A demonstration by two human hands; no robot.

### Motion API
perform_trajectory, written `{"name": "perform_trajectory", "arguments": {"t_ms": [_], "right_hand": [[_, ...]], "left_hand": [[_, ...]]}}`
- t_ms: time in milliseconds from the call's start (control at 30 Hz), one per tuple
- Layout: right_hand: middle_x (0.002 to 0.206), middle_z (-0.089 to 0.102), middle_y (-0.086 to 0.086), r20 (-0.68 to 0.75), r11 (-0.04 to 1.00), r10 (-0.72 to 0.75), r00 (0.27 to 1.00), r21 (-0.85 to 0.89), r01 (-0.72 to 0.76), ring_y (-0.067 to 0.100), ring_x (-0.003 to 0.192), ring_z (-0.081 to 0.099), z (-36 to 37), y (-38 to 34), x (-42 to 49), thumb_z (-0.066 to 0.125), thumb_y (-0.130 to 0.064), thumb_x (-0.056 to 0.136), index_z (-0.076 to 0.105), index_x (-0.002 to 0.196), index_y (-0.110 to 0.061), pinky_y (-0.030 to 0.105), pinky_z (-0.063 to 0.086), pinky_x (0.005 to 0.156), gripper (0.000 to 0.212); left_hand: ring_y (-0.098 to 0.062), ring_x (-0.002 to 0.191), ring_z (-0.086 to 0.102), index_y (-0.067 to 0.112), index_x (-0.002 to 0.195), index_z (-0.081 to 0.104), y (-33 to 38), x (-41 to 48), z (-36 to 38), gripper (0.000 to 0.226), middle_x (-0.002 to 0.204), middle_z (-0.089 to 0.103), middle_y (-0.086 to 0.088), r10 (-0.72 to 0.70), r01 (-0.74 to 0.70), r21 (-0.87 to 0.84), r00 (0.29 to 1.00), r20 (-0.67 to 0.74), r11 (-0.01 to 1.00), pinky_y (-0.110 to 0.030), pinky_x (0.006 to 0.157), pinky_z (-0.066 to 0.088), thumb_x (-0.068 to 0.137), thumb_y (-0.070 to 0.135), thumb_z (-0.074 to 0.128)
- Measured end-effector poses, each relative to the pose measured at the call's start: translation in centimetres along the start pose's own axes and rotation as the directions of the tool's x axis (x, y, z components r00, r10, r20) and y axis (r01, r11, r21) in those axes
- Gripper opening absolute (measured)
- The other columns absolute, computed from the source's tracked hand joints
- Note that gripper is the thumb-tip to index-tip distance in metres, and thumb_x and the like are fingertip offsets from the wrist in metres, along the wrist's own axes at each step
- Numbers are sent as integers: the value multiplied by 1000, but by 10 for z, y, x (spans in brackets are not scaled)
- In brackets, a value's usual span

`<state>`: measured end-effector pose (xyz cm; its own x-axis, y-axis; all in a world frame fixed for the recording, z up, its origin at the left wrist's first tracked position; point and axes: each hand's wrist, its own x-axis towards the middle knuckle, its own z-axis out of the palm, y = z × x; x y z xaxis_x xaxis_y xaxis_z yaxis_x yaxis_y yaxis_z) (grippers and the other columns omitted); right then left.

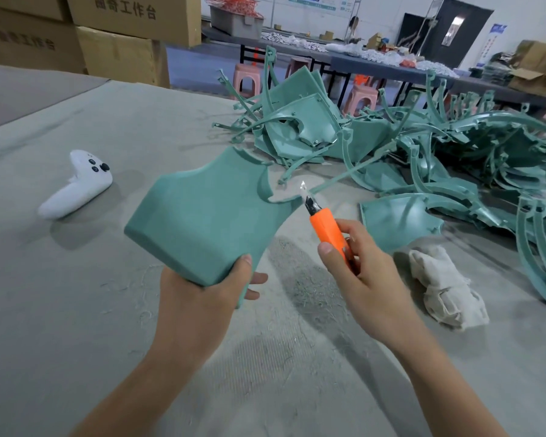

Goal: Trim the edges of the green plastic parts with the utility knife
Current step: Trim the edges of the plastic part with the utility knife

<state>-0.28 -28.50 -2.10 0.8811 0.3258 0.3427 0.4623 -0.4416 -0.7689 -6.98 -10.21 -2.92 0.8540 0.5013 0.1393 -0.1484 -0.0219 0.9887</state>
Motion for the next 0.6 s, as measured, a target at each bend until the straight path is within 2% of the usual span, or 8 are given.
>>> {"name": "perform_trajectory", "arguments": {"t_ms": [100,167,233,333,433,600], "right_hand": [[64,48,-12,6,992,-82,997,-92,82,7,52,43,8,1,-2,44,-48,95,49,110,-37,18,31,49,19],[65,48,-9,-2,985,-107,994,-135,106,8,52,43,12,2,-1,43,-46,97,52,115,-31,18,30,49,25],[65,47,-9,-16,979,-109,994,-177,105,9,53,43,14,4,0,42,-47,98,55,119,-25,19,30,49,32],[58,42,-9,-30,971,-98,995,-224,89,10,54,44,13,7,0,43,-47,100,57,124,-22,21,30,49,37],[60,42,-12,-47,950,-83,995,-304,65,9,55,45,14,10,0,43,-48,99,56,130,-23,26,30,51,42],[63,45,-15,-116,919,-67,991,-393,16,4,54,46,8,19,4,42,-50,99,54,133,-23,29,31,52,45]], "left_hand": [[-26,56,71,17,81,68,2,0,0,15,66,73,-1,-4,3,-47,1000,-15,999,-31,48,57,84,2,67],[-27,56,71,19,81,67,2,0,1,15,66,73,1,-11,11,-30,1000,-13,999,-40,52,60,84,4,69],[-28,56,71,19,81,67,2,-1,1,13,67,74,1,-7,7,-42,1000,-9,999,-42,53,59,79,8,73],[-28,57,71,19,84,67,2,-2,2,13,68,74,2,3,-3,-59,1000,-1,998,-40,50,59,71,19,67],[-28,58,71,15,86,66,2,-2,1,14,70,74,-1,9,-9,-89,1000,0,996,-32,46,56,72,14,67],[-29,56,71,14,84,66,2,-4,0,12,66,73,-5,-4,7,-90,1000,29,996,-28,46,54,77,6,70]]}}
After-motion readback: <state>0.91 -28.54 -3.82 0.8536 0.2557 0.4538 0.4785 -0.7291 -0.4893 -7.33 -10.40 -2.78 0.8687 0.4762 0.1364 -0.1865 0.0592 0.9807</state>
